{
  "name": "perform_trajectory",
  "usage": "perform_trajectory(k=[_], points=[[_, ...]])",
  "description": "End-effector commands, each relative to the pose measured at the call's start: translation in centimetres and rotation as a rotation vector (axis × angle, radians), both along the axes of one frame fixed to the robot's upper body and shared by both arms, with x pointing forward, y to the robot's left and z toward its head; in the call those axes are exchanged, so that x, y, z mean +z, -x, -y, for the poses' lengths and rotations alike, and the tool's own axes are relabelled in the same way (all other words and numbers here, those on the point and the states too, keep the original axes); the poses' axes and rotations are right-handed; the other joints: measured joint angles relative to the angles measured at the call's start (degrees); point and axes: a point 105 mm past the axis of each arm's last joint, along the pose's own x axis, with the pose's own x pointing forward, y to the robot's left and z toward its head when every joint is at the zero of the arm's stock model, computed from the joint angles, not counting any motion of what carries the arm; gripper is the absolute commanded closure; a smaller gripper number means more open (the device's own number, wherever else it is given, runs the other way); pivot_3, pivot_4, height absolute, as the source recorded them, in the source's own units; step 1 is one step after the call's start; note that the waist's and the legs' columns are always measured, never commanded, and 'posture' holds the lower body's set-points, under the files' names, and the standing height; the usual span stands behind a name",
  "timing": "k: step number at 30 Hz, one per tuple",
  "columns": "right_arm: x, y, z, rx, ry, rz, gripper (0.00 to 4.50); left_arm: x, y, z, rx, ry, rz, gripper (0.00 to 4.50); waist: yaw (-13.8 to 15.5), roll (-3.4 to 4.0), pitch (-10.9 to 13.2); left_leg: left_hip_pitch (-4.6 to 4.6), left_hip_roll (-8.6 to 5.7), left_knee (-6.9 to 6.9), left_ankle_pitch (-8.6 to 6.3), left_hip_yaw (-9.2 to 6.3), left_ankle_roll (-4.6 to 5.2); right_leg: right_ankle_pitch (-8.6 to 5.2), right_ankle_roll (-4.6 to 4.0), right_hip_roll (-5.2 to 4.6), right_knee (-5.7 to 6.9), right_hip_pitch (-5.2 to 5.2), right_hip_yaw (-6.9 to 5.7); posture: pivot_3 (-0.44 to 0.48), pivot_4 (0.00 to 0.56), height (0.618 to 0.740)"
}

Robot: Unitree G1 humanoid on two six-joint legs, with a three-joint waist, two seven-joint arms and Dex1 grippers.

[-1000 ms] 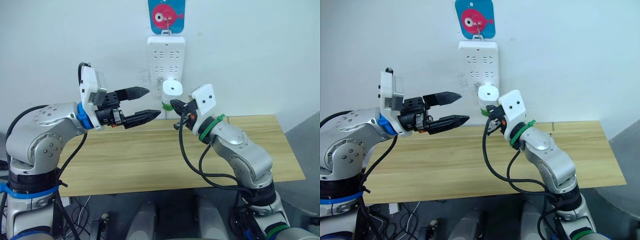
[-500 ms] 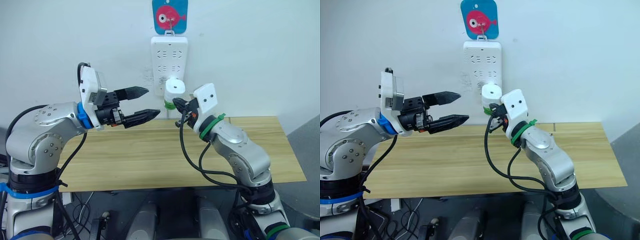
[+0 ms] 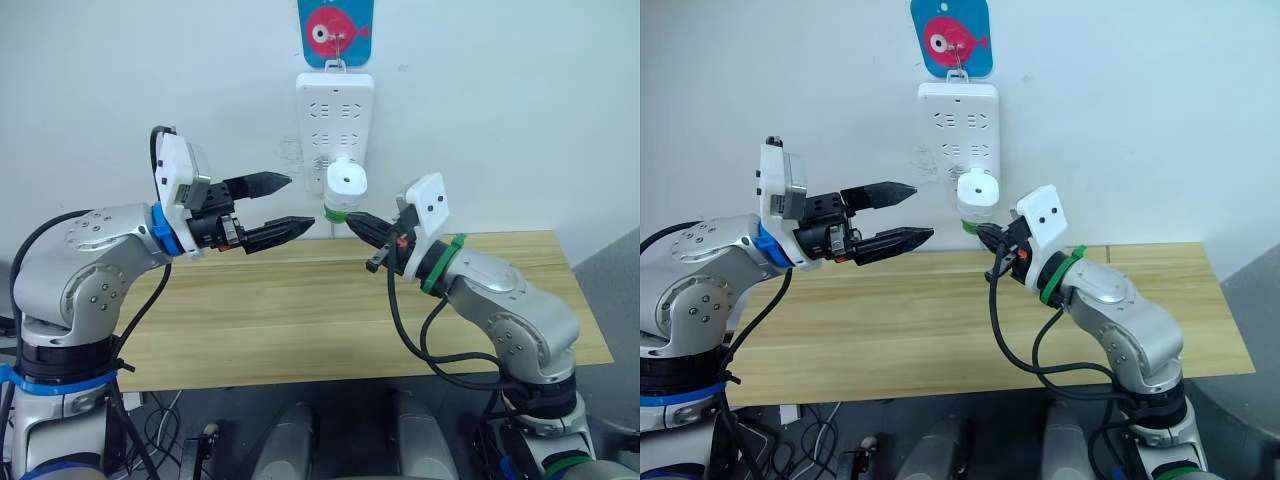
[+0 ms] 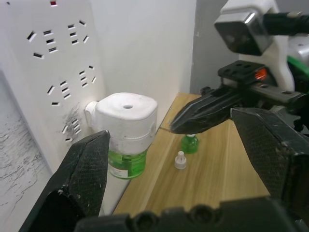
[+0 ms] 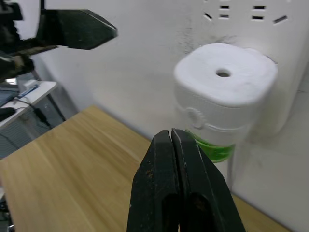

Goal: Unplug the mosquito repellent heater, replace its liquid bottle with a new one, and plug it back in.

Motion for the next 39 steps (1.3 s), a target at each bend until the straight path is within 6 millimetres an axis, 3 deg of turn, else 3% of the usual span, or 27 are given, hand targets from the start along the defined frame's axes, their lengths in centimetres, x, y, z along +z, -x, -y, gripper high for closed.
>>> perform_trajectory(k=[1,7,9,11,17,21,27,39], points=[[0.9,1.6,0.7,0.061,0.006,0.030,4.45,0.0,0.1,-0.8,0.018,-0.037,0.016,0.00,0.03,0.00,0.00,0.00,0.00,0.01,0.00,0.01,0.00,0.00,0.00,0.00,0.01,0.00,0.00,0.061,0.217,0.740],[0.9,1.6,4.3,0.038,0.093,0.025,4.45,-0.9,-0.4,-2.8,0.068,-0.130,0.004,0.00,0.11,-0.01,0.00,0.01,0.00,0.01,0.00,0.13,0.01,0.00,0.00,0.02,0.01,0.03,-0.02,0.060,0.213,0.740],[1.3,1.4,5.5,0.026,0.110,0.027,4.08,-1.2,-0.7,-3.5,0.088,-0.164,0.001,0.00,0.13,-0.01,0.00,0.01,0.00,0.00,0.00,0.18,0.01,0.00,0.00,0.02,0.01,0.03,-0.02,0.060,0.213,0.740],[1.9,1.2,6.9,0.009,0.133,0.031,3.58,-1.8,-1.2,-4.5,0.134,-0.224,0.005,0.00,0.14,-0.01,0.00,0.01,0.01,0.00,0.00,0.22,0.02,0.00,0.00,0.02,0.00,0.03,-0.01,0.060,0.213,0.740],[3.0,1.4,11.9,-0.058,0.240,0.031,1.41,-2.2,-2.7,-8.6,0.278,-0.323,0.046,0.00,0.28,-0.02,0.00,-0.03,0.01,0.00,-0.01,0.25,0.03,0.00,0.00,0.02,-0.02,0.03,-0.04,0.064,0.207,0.740],[3.4,1.8,14.9,-0.087,0.291,0.009,0.03,-2.2,-3.6,-10.0,0.359,-0.370,0.083,0.00,0.34,-0.06,0.01,-0.05,0.01,0.01,-0.03,0.30,0.09,0.00,0.01,0.00,-0.05,0.04,-0.04,0.056,0.215,0.740],[3.4,1.4,17.3,-0.166,0.312,0.010,0.03,-2.9,-3.8,-10.3,0.376,-0.357,0.088,0.00,0.29,-0.06,0.01,-0.05,0.05,0.02,-0.03,0.34,0.10,0.01,0.02,0.00,-0.02,0.04,-0.03,0.053,0.219,0.740],[2.8,1.1,17.2,-0.154,0.317,0.015,0.03,-2.5,-3.9,-10.3,0.368,-0.351,0.093,0.00,0.26,-0.07,0.02,-0.05,0.04,0.03,-0.03,0.35,0.10,0.01,0.03,-0.01,-0.02,0.03,-0.01,0.059,0.229,0.740]])
